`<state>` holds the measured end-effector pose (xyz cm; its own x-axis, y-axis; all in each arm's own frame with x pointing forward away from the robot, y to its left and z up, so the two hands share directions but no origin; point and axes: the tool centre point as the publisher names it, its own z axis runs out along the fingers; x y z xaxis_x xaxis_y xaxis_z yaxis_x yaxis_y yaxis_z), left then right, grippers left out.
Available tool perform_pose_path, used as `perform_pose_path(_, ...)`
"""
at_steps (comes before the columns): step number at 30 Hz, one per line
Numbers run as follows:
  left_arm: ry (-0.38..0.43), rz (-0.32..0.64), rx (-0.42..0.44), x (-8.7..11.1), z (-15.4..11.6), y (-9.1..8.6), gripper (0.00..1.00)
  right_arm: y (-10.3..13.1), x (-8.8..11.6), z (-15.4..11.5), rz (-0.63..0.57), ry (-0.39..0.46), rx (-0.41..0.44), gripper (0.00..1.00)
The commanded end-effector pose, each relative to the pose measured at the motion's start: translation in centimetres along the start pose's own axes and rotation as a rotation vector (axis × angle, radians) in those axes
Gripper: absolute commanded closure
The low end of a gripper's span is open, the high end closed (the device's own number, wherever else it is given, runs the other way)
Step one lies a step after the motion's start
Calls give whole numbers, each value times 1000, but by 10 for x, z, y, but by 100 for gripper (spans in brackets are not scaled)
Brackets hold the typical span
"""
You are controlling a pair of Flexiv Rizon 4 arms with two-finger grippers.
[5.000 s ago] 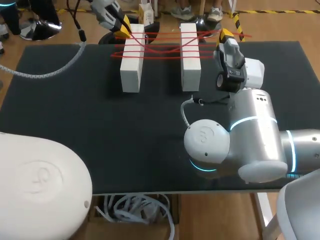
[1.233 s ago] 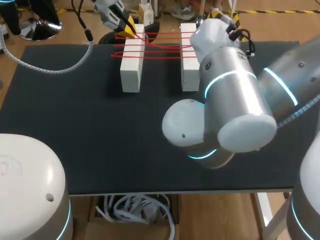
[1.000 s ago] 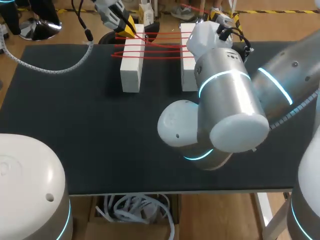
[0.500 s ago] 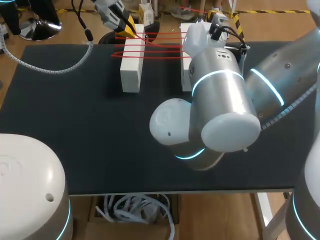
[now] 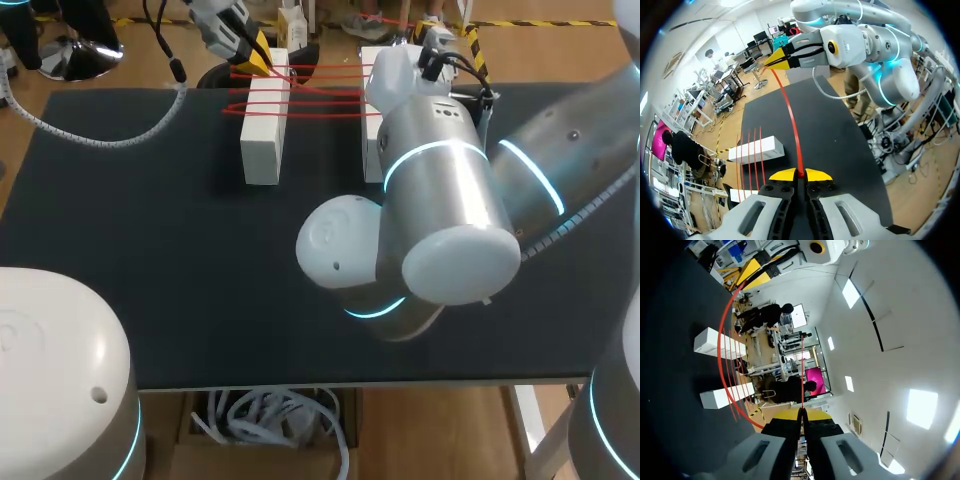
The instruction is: Grab the tape and strap the tape.
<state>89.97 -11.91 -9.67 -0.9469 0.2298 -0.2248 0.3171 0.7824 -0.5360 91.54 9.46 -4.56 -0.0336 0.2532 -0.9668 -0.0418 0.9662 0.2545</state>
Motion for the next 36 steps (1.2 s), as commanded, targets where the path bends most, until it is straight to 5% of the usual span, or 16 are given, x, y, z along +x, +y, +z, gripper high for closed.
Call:
perform_pose_path(1,3,-2,-5,0,-1,-1,100,1,-2,0,-2,3,1,100)
perform_pose_path(22,3,-2,-5,0,-1,-1,100,1,-2,0,-2,3,1,100)
perform_pose_path(36,3,-2,-5,0,-1,-1,100,34,13,-26,-132,-40,28,100)
